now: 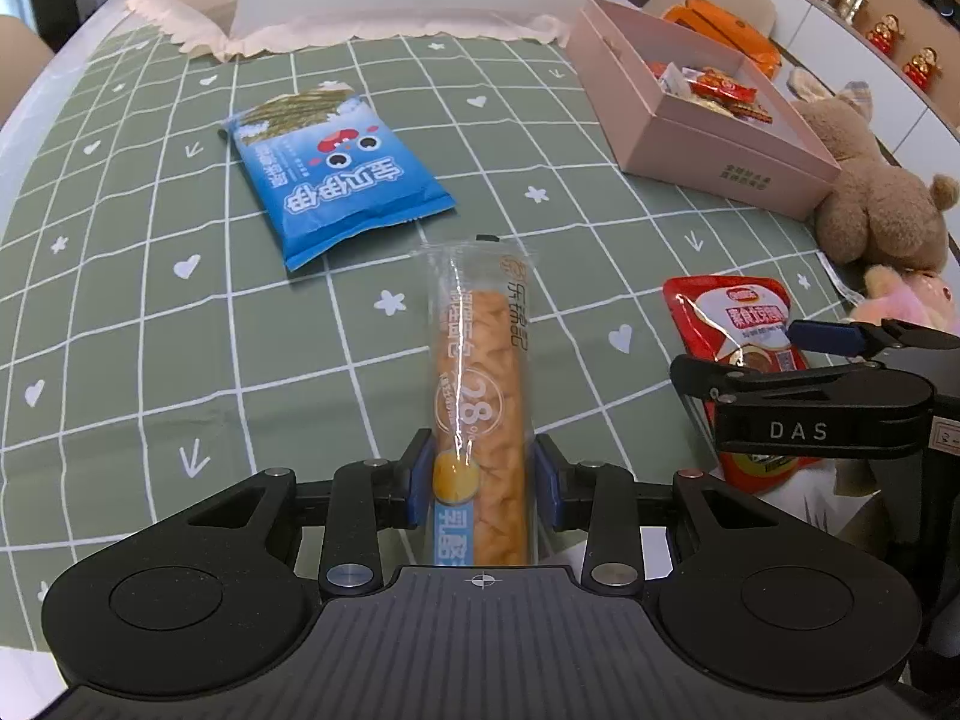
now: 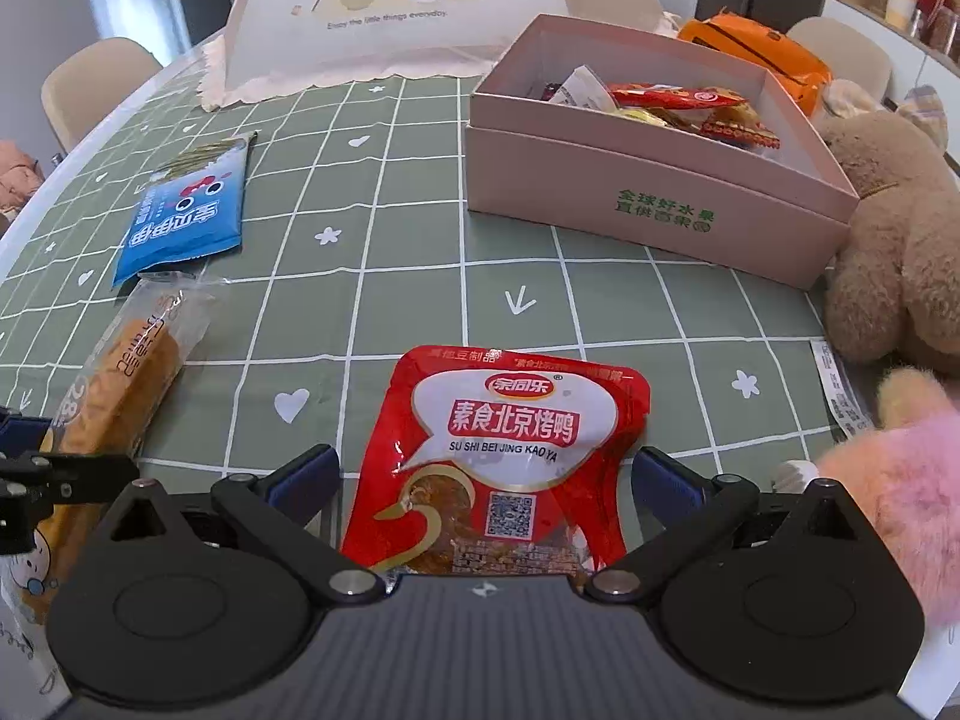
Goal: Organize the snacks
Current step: 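Lift the bread-stick packet with the left gripper while the right lifts the red duck packet, then drop the bread-stick packet into the pink box with the left gripper while the right drops the duck packet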
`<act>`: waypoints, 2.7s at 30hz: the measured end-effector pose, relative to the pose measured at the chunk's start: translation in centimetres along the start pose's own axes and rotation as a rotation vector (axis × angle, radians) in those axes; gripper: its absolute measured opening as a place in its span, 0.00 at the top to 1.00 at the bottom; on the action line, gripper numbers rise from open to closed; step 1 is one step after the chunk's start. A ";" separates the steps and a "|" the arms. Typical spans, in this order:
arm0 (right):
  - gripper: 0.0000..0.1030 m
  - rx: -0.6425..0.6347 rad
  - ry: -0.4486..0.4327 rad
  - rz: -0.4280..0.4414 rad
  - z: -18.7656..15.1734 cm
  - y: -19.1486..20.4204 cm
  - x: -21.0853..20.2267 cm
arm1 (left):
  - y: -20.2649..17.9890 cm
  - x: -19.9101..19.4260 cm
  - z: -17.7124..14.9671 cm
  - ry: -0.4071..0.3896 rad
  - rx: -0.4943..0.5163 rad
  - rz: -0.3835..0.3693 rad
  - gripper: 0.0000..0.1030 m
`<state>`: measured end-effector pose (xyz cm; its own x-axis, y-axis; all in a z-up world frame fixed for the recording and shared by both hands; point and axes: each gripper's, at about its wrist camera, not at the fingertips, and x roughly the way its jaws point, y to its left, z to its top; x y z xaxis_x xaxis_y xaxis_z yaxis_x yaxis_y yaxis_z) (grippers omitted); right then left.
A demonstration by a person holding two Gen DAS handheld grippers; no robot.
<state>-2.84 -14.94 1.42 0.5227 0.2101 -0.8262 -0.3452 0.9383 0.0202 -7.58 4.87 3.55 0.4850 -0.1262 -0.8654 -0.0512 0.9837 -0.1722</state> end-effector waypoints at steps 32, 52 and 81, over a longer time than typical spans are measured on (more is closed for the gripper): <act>0.28 -0.057 0.052 0.117 2.1 -0.5 -1.5 | 0.4 -0.2 -0.3 -0.023 -0.054 0.005 0.64; 0.29 0.062 -0.259 0.037 6.2 -10.1 -14.6 | -8.1 -15.5 20.1 -0.496 0.103 -0.284 0.68; 0.02 0.129 -0.449 0.004 27.3 -14.7 -18.8 | 2.7 -5.1 8.1 -0.196 -0.330 -0.101 0.67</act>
<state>13.72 -25.12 32.01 0.8171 0.2854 -0.5009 -0.2631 0.9577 0.1166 -3.13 9.21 11.25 0.6578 -0.1624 -0.7355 -0.2571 0.8694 -0.4219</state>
